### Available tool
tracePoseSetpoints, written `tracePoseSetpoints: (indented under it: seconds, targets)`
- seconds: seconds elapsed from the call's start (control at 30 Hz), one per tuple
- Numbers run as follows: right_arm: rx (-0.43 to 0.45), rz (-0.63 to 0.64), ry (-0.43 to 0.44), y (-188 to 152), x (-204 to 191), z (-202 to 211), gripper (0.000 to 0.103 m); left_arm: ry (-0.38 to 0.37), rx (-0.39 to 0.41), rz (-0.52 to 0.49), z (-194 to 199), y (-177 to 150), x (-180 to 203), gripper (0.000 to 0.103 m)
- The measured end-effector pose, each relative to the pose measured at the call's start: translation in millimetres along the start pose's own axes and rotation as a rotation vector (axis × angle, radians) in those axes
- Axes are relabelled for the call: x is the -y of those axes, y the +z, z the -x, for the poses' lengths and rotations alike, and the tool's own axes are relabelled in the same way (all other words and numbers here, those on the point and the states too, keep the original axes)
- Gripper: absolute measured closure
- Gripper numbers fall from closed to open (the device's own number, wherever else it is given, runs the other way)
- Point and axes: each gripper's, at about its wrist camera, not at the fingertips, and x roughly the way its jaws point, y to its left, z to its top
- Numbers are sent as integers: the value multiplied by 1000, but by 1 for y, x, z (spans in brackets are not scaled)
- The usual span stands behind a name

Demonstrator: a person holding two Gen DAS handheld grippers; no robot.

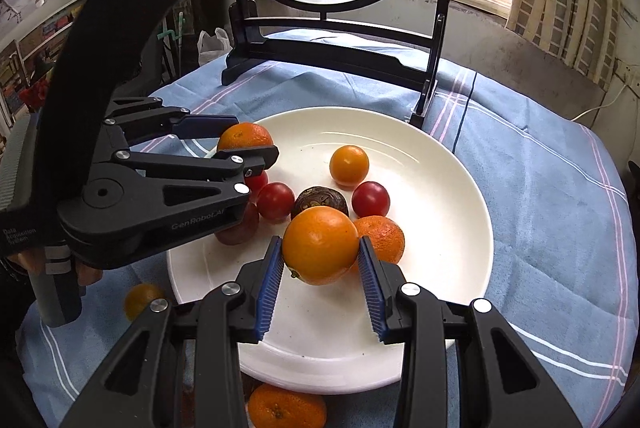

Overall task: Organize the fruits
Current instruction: 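Carry both oranges over the white plate and open both tools to release them, then grasp a dark fruit with the left tool while the right tool grasps a red tomato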

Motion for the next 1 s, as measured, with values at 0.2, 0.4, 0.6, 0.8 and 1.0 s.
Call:
tracePoseSetpoints:
  seconds: [0.2,0.4,0.6,0.8,1.0]
  targets:
    - [61,-21,-28,0,6,21,46,17,60,17,17,1,-8,31]
    - [82,14,-1,-18,-5,57,46,10,99,26,51,-13,-20,30]
    - [23,142,95,-78,-56,89,46,-1,131,-1,92,-58,-28,21]
    - [-102,210,150,-124,-94,77,53,-26,101,-51,114,-110,-28,21]
    - [-150,184,157,-126,-101,56,56,-41,92,-78,134,-148,-32,20]
